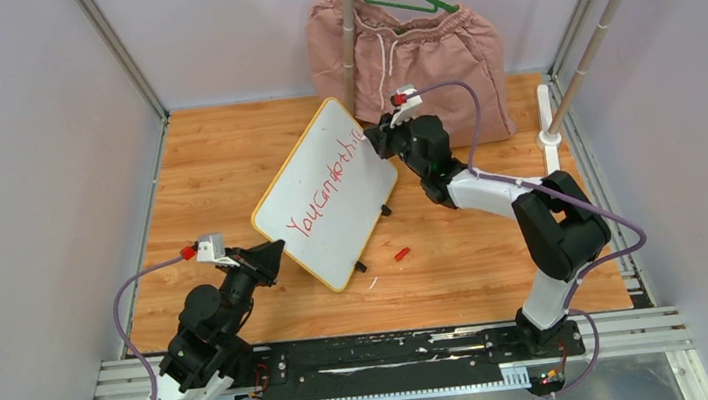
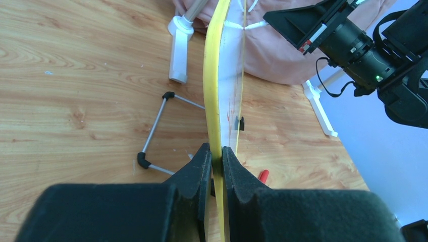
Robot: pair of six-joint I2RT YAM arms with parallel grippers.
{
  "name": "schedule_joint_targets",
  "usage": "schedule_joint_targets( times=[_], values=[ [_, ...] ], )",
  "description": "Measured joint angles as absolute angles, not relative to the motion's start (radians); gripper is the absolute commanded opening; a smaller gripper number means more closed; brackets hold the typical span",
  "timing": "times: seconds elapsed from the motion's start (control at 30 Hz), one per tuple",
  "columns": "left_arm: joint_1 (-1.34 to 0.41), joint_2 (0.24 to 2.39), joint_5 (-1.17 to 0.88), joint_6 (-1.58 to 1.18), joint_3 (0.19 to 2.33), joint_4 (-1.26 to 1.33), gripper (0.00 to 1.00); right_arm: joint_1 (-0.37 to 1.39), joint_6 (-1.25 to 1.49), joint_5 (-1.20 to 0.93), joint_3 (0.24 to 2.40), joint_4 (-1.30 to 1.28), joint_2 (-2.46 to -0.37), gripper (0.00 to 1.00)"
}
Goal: Write a sentence on the whiteboard
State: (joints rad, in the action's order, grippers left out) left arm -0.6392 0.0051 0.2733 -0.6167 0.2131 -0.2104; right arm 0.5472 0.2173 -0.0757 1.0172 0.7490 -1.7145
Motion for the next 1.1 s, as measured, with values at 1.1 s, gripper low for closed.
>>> schedule_joint_targets(
  times=[1.1],
  values=[
    [-0.639,0.005,0.274,-0.616,0.213,-0.207,0.0,0.617,0.217,-0.078,0.982,0.745,-1.705,0.0]
  ],
)
